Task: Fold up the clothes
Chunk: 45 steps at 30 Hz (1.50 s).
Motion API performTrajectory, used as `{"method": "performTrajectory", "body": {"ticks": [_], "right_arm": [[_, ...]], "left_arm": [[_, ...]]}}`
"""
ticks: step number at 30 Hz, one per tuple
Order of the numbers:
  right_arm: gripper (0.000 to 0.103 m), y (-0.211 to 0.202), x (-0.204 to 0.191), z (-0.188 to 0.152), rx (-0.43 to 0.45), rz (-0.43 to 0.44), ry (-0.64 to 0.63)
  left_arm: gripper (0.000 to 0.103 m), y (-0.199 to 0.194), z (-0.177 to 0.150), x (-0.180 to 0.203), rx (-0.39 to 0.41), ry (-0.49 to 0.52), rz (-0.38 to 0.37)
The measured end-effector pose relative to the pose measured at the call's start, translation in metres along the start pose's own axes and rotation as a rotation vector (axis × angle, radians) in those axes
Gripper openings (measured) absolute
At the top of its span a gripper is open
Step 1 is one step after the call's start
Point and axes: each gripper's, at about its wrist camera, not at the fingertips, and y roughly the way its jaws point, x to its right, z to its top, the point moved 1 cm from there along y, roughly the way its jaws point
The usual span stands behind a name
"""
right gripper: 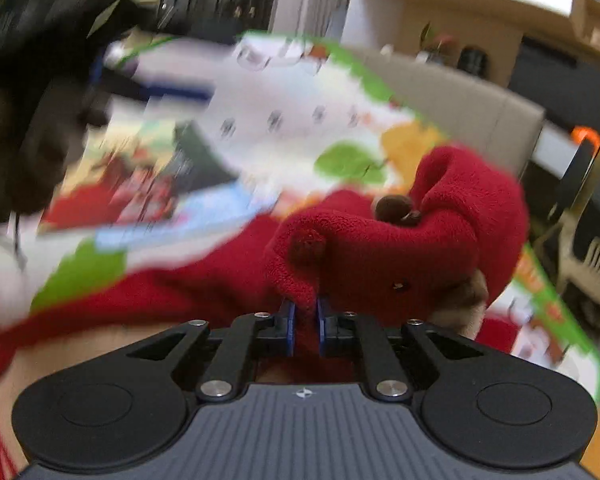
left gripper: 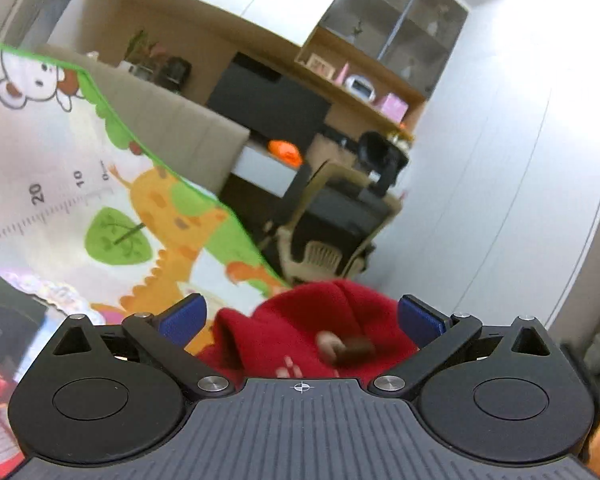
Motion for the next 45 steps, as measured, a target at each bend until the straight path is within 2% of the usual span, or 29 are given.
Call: {"method": "performTrajectory", "body": {"ticks": [5, 8, 11, 14, 15, 19, 20, 21, 22, 23, 24, 26, 27, 29, 30, 33, 35, 36, 38, 39, 40, 42, 43, 44, 45], "right_arm": [[0.04, -0.038, 0.002, -0.013, 0.039, 0.048, 0.059], [0.067, -0.078, 0.015, -0.008, 0.12, -0.004, 0.083], [0.076, -0.097, 0.04, 0.01, 0.181, -0.077, 0.205], [0.085, -0.076, 0.068, 0.027, 0.17, -0.065, 0.399], [0.086, -0.063, 0.074, 0.032, 0.151, -0.048, 0.444], [0.086, 0.01, 0.077, 0.039, 0.047, -0.091, 0.429], [0.078, 0.027, 0.078, 0.042, 0.027, -0.081, 0.457], [0.055, 0.044, 0.08, 0.045, 0.006, -0.071, 0.488], [0.048, 0.051, 0.083, 0.05, 0.007, -0.027, 0.574], [0.045, 0.058, 0.087, 0.055, 0.008, 0.019, 0.664], [0.04, 0.056, 0.093, 0.06, 0.046, 0.084, 0.771], [0.038, 0.045, 0.115, 0.062, 0.187, 0.304, 1.086], [0.038, 0.042, 0.125, 0.052, 0.266, 0.417, 1.273], [0.038, 0.045, 0.132, 0.021, 0.378, 0.567, 1.564], [0.038, 0.045, 0.132, 0.004, 0.382, 0.568, 1.646], [0.038, 0.044, 0.12, -0.039, 0.225, 0.342, 1.634], [0.042, 0.047, 0.112, -0.063, 0.126, 0.228, 1.563], [0.051, 0.049, 0.109, -0.07, 0.104, 0.213, 1.529], [0.052, 0.042, 0.109, -0.075, 0.092, 0.243, 1.477], [0.055, 0.036, 0.111, -0.075, 0.081, 0.261, 1.449], [0.057, 0.024, 0.115, -0.071, 0.089, 0.241, 1.39], [0.068, -0.002, 0.124, -0.063, 0.105, 0.197, 1.269], [0.07, -0.018, 0.127, -0.057, 0.124, 0.125, 1.183], [0.076, -0.033, 0.13, -0.052, 0.143, 0.051, 1.094], [0.087, -0.046, 0.132, -0.046, 0.162, -0.017, 1.016]], "left_arm": [[0.103, 0.045, -0.032, 0.031, -0.236, 0.05, -0.062], [0.103, 0.059, -0.049, 0.031, -0.283, 0.04, -0.005], [0.103, 0.071, -0.068, 0.017, -0.327, 0.015, 0.066], [0.103, 0.073, -0.076, 0.003, -0.358, -0.036, 0.07], [0.103, 0.069, -0.075, 0.002, -0.348, -0.037, 0.062], [0.103, 0.034, -0.068, -0.002, -0.282, -0.037, 0.035], [0.103, 0.024, -0.064, -0.005, -0.261, -0.039, 0.042], [0.103, 0.015, -0.058, -0.009, -0.238, -0.041, 0.053], [0.103, 0.006, -0.053, -0.013, -0.216, -0.043, 0.063], [0.103, -0.001, -0.046, -0.017, -0.191, -0.047, 0.074], [0.103, -0.007, -0.038, -0.02, -0.166, -0.052, 0.085], [0.103, -0.018, -0.025, -0.031, -0.109, -0.078, 0.106], [0.103, -0.023, -0.02, -0.035, -0.085, -0.096, 0.112], [0.103, -0.026, -0.01, -0.04, -0.047, -0.135, 0.109], [0.103, -0.024, -0.006, -0.04, -0.038, -0.146, 0.097], [0.103, -0.016, 0.005, -0.029, -0.034, -0.128, 0.022], [0.103, -0.002, 0.01, -0.015, -0.048, -0.106, -0.05], [0.103, 0.011, 0.009, -0.007, -0.075, -0.107, -0.108], [0.103, 0.041, 0.001, 0.008, -0.155, -0.124, -0.24], [0.103, 0.058, -0.008, 0.015, -0.215, -0.145, -0.286], [0.103, 0.074, -0.02, 0.017, -0.279, -0.16, -0.281], [0.103, 0.103, -0.045, 0.017, -0.405, -0.18, -0.215], [0.103, 0.114, -0.058, 0.016, -0.452, -0.178, -0.181], [0.103, 0.121, -0.071, 0.014, -0.49, -0.167, -0.146], [0.103, 0.127, -0.082, 0.015, -0.51, -0.15, -0.126]]}}
